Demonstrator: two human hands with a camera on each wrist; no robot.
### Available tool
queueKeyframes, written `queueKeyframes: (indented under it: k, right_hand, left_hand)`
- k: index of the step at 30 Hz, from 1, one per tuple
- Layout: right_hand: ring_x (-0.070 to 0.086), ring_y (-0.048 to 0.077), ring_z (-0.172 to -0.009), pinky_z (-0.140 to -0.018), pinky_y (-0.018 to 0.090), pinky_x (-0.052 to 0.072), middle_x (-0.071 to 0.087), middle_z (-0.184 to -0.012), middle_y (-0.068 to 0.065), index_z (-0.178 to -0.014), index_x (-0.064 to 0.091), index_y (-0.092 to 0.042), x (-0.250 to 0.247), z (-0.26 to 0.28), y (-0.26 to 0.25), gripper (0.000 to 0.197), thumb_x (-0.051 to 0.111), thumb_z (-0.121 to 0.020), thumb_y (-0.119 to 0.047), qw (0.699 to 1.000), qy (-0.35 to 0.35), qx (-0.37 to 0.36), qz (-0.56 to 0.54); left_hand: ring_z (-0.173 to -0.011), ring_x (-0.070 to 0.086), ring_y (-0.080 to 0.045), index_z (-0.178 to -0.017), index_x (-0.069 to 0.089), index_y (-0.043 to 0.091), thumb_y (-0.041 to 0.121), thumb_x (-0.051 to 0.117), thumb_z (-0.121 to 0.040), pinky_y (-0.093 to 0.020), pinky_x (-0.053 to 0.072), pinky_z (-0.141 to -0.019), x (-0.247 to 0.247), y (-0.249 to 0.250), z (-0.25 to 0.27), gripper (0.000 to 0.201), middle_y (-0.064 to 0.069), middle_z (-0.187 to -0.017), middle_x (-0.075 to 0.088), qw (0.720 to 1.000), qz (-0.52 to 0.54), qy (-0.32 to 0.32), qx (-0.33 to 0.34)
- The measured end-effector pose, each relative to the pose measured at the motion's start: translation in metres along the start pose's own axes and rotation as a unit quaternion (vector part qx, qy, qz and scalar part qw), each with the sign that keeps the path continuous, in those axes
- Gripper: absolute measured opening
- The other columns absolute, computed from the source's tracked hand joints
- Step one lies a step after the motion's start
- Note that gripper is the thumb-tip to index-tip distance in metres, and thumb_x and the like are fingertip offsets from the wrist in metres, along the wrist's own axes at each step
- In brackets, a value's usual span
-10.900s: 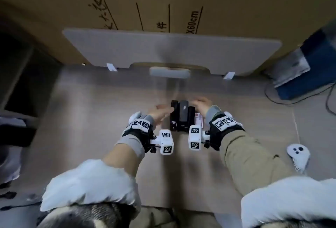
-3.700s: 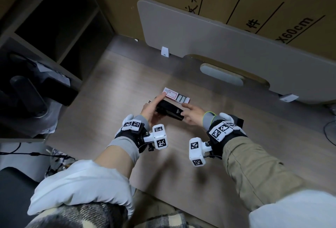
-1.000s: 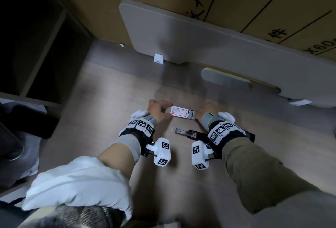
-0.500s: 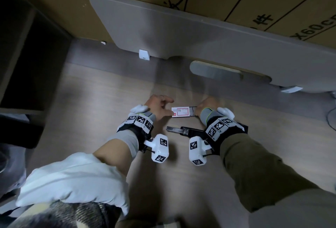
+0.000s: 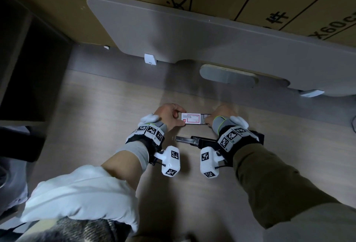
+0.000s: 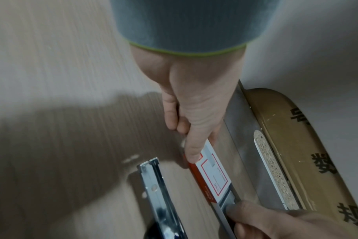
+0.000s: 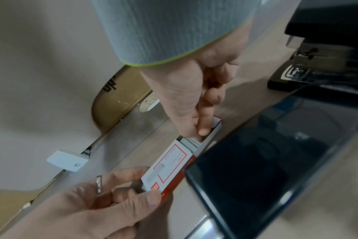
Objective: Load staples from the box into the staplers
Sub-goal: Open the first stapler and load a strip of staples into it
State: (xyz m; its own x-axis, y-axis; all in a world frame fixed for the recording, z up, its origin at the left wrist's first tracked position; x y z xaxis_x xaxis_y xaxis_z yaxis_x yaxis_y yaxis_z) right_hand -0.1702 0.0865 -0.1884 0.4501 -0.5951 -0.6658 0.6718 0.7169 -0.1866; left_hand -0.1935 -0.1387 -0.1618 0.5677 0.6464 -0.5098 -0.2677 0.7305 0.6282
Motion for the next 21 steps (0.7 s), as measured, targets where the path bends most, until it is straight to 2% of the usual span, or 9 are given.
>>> queueKeyframes:
  k: [3, 5, 9, 12, 15, 16, 18, 19, 21]
  right_hand:
    - [0.065, 0.026, -0.109, -0.081, 0.028, 0.051, 0.065, -0.121, 0.01, -0.124, 0.062, -0.012, 0.001, 0.004, -0.002, 0.046, 0.07, -0.081, -0.026, 1.0, -0.009, -0.003, -0.01]
    - [0.066, 0.026, -0.106, -0.082, 0.029, 0.054, 0.066, -0.119, 0.01, -0.122, 0.064, -0.013, -0.002, 0.01, -0.005, 0.044, 0.069, -0.08, -0.027, 1.0, -0.007, -0.002, -0.01]
    - [0.064, 0.027, -0.107, -0.073, 0.024, 0.042, 0.067, -0.117, 0.008, -0.117, 0.067, -0.014, -0.016, 0.017, -0.003, 0.034, 0.064, -0.086, -0.027, 0.999, 0.014, 0.004, 0.042]
    - [0.066, 0.024, -0.093, -0.075, 0.025, 0.043, 0.071, -0.108, 0.006, -0.1, 0.072, -0.011, -0.03, 0.021, 0.008, 0.023, 0.061, -0.091, -0.029, 0.994, 0.028, 0.039, 0.094]
    - [0.059, 0.023, -0.075, -0.07, 0.024, 0.043, 0.072, -0.101, 0.006, -0.089, 0.072, -0.013, -0.036, 0.022, 0.011, 0.025, 0.065, -0.086, -0.037, 0.994, 0.036, 0.049, 0.096]
    - [0.06, 0.024, -0.078, -0.071, 0.025, 0.044, 0.071, -0.102, 0.007, -0.094, 0.072, -0.014, -0.034, 0.022, 0.011, 0.03, 0.068, -0.083, -0.041, 0.994, 0.028, 0.045, 0.091]
    - [0.064, 0.027, -0.099, -0.076, 0.029, 0.046, 0.067, -0.115, 0.009, -0.112, 0.069, -0.013, -0.025, 0.021, 0.007, 0.042, 0.071, -0.081, -0.042, 0.998, 0.011, 0.021, 0.063]
    - [0.062, 0.028, -0.109, -0.076, 0.03, 0.045, 0.064, -0.121, 0.01, -0.12, 0.065, -0.013, -0.024, 0.022, 0.005, 0.046, 0.071, -0.082, -0.039, 0.999, 0.012, 0.01, 0.05]
    - [0.06, 0.028, -0.115, -0.072, 0.027, 0.037, 0.061, -0.128, 0.011, -0.126, 0.061, -0.012, -0.022, 0.02, 0.004, 0.048, 0.07, -0.084, -0.035, 0.999, 0.021, 0.011, 0.033]
  left_hand:
    - [-0.086, 0.067, -0.017, -0.106, 0.073, 0.029, 0.022, 0.087, -0.067, -0.029, 0.052, -0.081, 0.0, -0.002, 0.001, 0.042, 0.009, -0.081, 0.061, 1.0, 0.01, 0.004, -0.013]
    - [-0.085, 0.067, -0.017, -0.105, 0.074, 0.028, 0.021, 0.088, -0.066, -0.029, 0.053, -0.082, 0.001, -0.004, 0.002, 0.042, 0.008, -0.081, 0.063, 1.0, 0.018, 0.007, -0.019]
    - [-0.079, 0.066, -0.014, -0.102, 0.075, 0.028, 0.02, 0.089, -0.064, -0.023, 0.05, -0.076, -0.001, -0.008, 0.0, 0.041, 0.008, -0.079, 0.064, 0.999, 0.036, 0.019, -0.028]
    - [-0.077, 0.065, -0.013, -0.1, 0.075, 0.027, 0.019, 0.089, -0.063, -0.023, 0.051, -0.075, 0.0, -0.007, -0.001, 0.04, 0.007, -0.078, 0.065, 0.999, 0.041, 0.018, -0.024]
    - [-0.08, 0.067, -0.014, -0.098, 0.074, 0.028, 0.02, 0.089, -0.063, -0.027, 0.053, -0.078, 0.0, -0.008, -0.001, 0.039, 0.006, -0.08, 0.067, 0.999, 0.039, 0.015, -0.03]
    - [-0.08, 0.067, -0.014, -0.098, 0.074, 0.028, 0.02, 0.089, -0.063, -0.026, 0.053, -0.077, 0.001, -0.009, -0.002, 0.039, 0.005, -0.081, 0.068, 0.999, 0.037, 0.013, -0.033]
    - [-0.077, 0.066, -0.012, -0.098, 0.074, 0.029, 0.021, 0.089, -0.064, -0.021, 0.051, -0.072, 0.001, -0.011, -0.002, 0.039, 0.006, -0.08, 0.067, 0.999, 0.038, 0.012, -0.036]
    - [-0.076, 0.065, -0.011, -0.098, 0.074, 0.028, 0.02, 0.089, -0.063, -0.019, 0.049, -0.071, 0.001, -0.011, -0.002, 0.039, 0.007, -0.079, 0.066, 0.998, 0.041, 0.012, -0.036]
    - [-0.075, 0.064, -0.01, -0.098, 0.074, 0.028, 0.019, 0.089, -0.063, -0.019, 0.048, -0.07, 0.001, -0.012, -0.003, 0.039, 0.007, -0.078, 0.066, 0.998, 0.044, 0.014, -0.036]
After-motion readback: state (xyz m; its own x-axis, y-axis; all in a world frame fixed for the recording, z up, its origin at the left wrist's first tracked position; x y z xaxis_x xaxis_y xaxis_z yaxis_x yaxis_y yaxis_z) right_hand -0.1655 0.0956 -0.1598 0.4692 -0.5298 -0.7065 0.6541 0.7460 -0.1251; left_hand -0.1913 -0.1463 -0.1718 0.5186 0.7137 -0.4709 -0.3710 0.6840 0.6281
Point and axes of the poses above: each hand's wrist, its own z-axis away from the middle knuckle, its own x-axis out of the palm, y = z × x, the point moved 10 cm from there along -z, towards the middle knuckle
